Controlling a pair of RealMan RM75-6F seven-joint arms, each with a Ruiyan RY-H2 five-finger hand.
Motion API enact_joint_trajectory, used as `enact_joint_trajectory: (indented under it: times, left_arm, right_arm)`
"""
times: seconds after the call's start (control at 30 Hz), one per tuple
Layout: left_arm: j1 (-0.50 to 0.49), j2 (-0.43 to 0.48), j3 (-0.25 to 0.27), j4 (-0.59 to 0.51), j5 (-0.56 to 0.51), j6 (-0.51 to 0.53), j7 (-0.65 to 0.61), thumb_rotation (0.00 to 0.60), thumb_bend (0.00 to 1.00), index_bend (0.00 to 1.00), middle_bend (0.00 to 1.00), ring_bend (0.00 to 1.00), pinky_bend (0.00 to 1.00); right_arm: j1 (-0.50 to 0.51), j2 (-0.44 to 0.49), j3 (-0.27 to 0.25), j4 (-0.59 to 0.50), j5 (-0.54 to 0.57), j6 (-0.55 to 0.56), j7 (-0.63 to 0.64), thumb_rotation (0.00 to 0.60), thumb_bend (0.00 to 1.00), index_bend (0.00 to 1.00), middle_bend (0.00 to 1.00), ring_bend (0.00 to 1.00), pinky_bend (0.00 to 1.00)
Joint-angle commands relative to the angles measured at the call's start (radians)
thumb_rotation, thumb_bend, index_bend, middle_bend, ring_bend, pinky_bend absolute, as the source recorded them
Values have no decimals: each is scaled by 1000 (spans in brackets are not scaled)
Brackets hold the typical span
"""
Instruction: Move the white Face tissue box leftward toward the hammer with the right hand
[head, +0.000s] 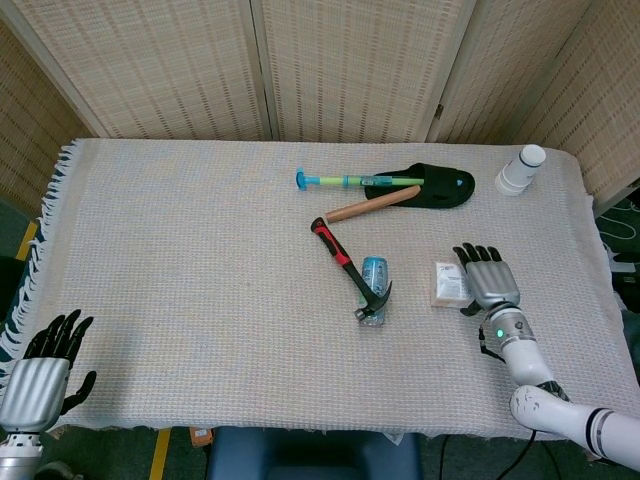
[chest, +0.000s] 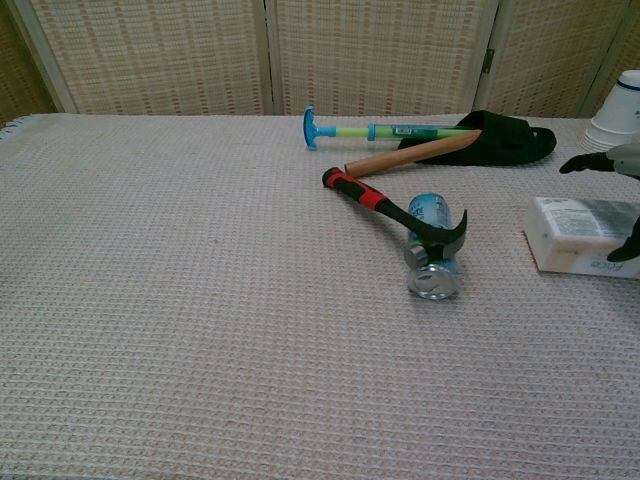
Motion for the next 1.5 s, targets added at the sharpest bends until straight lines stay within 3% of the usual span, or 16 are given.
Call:
enact_joint_trajectory:
  times: [0.03, 0.47, 0.73, 0.87, 1.03, 1.17, 1.27, 1.3, 1.37, 1.4, 1.5]
  left_arm:
    - [0, 0, -2, 1, -3, 0, 0, 600, 344, 100, 0, 0, 151]
    - [1, 3, -3, 1, -2, 1, -9, 600, 344, 100, 0, 0, 151]
    - [1, 8, -2, 0, -1, -2, -21, 600, 344, 99, 0, 0, 152]
    - [2, 9, -1, 0, 3, 0, -24, 600, 345, 100, 0, 0, 151]
    - [3, 10, -1, -1, 4, -1, -23, 600, 344, 100, 0, 0, 151]
    - [4, 10, 0, -2, 8, 3, -24, 600, 343, 100, 0, 0, 152]
    - [6, 10, 1, -3, 13, 6, -23, 600, 344, 100, 0, 0, 152]
    - [6, 10, 2, -4, 16, 7, -22, 600, 344, 99, 0, 0, 151]
    - [6, 9, 3, -4, 19, 8, -21, 600, 344, 100, 0, 0, 151]
    - [6, 8, 4, -4, 20, 8, -19, 600, 344, 100, 0, 0, 151]
    - [6, 6, 2, -4, 17, 7, -17, 600, 343, 100, 0, 0, 152]
  right_arm:
    - [12, -9, -10, 10, 12, -8, 3, 600, 0, 0, 35, 0, 0]
    - [51, -41, -49, 49, 38, -23, 24, 600, 0, 110, 163, 16, 0]
    - [59, -57, -63, 61, 27, 2, 37, 600, 0, 229, 272, 77, 0]
    - [57, -69, -69, 72, 14, 26, 43, 600, 2, 364, 338, 120, 0]
    - [30, -72, -53, 79, -86, 64, 138, 600, 25, 432, 384, 171, 0]
    - [-42, -80, -4, 96, -289, 109, 464, 600, 30, 434, 404, 201, 0]
    - [-119, -90, 34, 145, -490, 149, 949, 600, 30, 434, 416, 216, 0]
    - [-146, -97, 37, 185, -571, 177, 1170, 600, 30, 434, 422, 225, 0]
    - [-172, -124, 32, 287, -674, 232, 1467, 600, 30, 434, 427, 232, 0]
    - [-179, -142, 6, 372, -747, 263, 1625, 600, 30, 434, 428, 233, 0]
    - [-180, -218, -45, 616, -854, 344, 1871, 600, 32, 434, 433, 233, 0]
